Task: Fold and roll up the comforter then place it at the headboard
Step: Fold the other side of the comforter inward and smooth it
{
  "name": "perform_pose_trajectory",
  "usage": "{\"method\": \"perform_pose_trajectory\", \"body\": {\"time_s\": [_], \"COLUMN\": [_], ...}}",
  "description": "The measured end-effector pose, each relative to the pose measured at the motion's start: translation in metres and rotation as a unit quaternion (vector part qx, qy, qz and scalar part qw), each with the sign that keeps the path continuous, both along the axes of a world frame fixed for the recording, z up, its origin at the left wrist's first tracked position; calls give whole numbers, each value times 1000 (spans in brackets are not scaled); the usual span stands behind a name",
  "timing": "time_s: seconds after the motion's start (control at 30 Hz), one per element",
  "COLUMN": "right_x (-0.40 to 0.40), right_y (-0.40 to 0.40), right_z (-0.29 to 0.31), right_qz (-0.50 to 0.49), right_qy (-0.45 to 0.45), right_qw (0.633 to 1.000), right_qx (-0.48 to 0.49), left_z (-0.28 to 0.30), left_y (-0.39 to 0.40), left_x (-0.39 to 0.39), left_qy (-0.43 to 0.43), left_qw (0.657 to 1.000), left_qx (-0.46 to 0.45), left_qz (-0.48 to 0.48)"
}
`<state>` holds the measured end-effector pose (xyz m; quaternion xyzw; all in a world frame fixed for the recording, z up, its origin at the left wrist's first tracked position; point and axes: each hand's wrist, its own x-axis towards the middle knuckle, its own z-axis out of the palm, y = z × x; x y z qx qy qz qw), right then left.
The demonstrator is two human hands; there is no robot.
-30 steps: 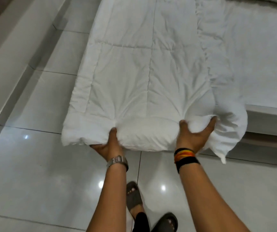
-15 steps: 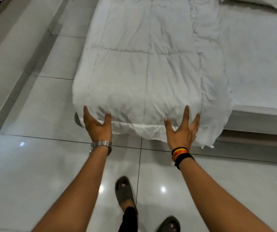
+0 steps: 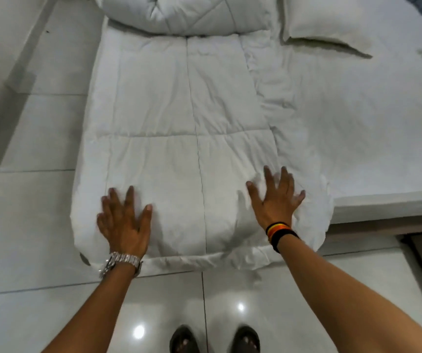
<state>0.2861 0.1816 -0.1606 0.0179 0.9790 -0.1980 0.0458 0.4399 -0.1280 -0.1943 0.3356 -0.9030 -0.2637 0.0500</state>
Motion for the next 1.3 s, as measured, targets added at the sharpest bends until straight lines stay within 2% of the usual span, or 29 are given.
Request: {"method": "perform_pose_trajectory", "body": {"time_s": [0.1, 0.23, 0.37, 0.53, 0.63, 0.8, 0.9, 1.0, 1.07, 1.13, 1.23, 1.3], "right_x": [-61, -139, -203, -266, -276, -281, -290, -285, -276, -268, -251, -238], "right_y": [16, 21, 7, 1, -2, 18, 44, 28, 1, -32, -89, -114], "right_z": [28, 44, 31, -2, -16, -9, -5, -7, -7, -3, -12, -21], "right_qz": [-32, 20, 30, -18, -10, 66, 37, 1, -35, -28, 74, 60], "right_qy": [3, -33, -60, -90, -48, 55, 15, 16, 50, 67, 21, -65], "right_qw": [999, 998, 995, 994, 995, 994, 993, 992, 989, 989, 986, 984], "right_qx": [13, 58, 72, 63, 85, 61, 109, 126, 131, 126, 146, 154], "left_z": [22, 44, 44, 26, 16, 4, 1, 12, 14, 18, 9, 2], "left_y": [-38, -74, -105, -161, -176, -187, -208, -203, -193, -185, -189, -194], "left_x": [-34, -102, -174, -241, -260, -261, -251, -253, -256, -258, -258, -252], "left_qy": [12, 6, -22, -72, -47, 47, 18, 5, 10, 16, -20, -63], "left_qw": [999, 1000, 999, 994, 994, 995, 996, 997, 991, 980, 964, 963], "left_qx": [-4, -22, -11, 7, -47, -71, -87, -80, -130, -194, -199, -165], "left_qz": [40, 13, 32, 76, 82, 43, 3, 12, 18, -50, -177, -204]}}
